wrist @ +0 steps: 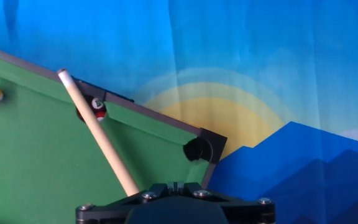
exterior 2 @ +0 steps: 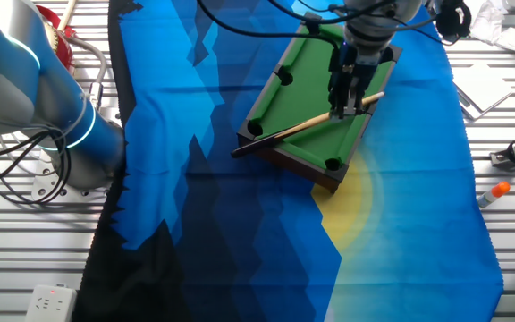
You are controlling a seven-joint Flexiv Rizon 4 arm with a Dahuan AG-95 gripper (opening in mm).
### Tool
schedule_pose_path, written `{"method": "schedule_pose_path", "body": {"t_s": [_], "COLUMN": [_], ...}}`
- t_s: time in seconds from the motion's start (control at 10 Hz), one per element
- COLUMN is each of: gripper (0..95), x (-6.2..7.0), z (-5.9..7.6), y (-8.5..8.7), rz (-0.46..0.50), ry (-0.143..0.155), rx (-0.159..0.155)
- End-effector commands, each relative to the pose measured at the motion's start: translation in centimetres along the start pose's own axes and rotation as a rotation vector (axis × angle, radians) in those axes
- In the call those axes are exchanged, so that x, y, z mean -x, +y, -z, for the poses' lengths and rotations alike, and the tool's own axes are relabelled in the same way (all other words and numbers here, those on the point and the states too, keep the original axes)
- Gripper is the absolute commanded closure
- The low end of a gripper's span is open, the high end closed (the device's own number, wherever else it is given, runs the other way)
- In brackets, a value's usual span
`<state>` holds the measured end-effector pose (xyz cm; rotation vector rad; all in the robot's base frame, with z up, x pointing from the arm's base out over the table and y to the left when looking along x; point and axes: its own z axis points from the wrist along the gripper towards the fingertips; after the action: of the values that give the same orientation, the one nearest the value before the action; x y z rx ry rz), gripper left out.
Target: Hit the pool ball
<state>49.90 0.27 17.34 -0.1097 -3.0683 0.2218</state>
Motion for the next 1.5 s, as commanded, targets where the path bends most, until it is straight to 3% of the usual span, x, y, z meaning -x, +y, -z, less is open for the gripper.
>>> {"method": "schedule_pose_path", "body": {"t_s": [0.1, 0.6, 1.1, 1.5], "gripper": [95.0, 95.0, 95.0, 95.0], "x": [-0.13, -0.19, -0.2, -0.38], "z": [-0.01, 0.07, 0.09, 0.29], "y": [-0.01, 0.04, 0.03, -0.39], "rz": [-0.004, 0.03, 0.016, 0.02], "ry": [-0.001, 0.004, 0.014, 0.014], "rx": [-0.002, -0.006, -0.033, -0.021]}}
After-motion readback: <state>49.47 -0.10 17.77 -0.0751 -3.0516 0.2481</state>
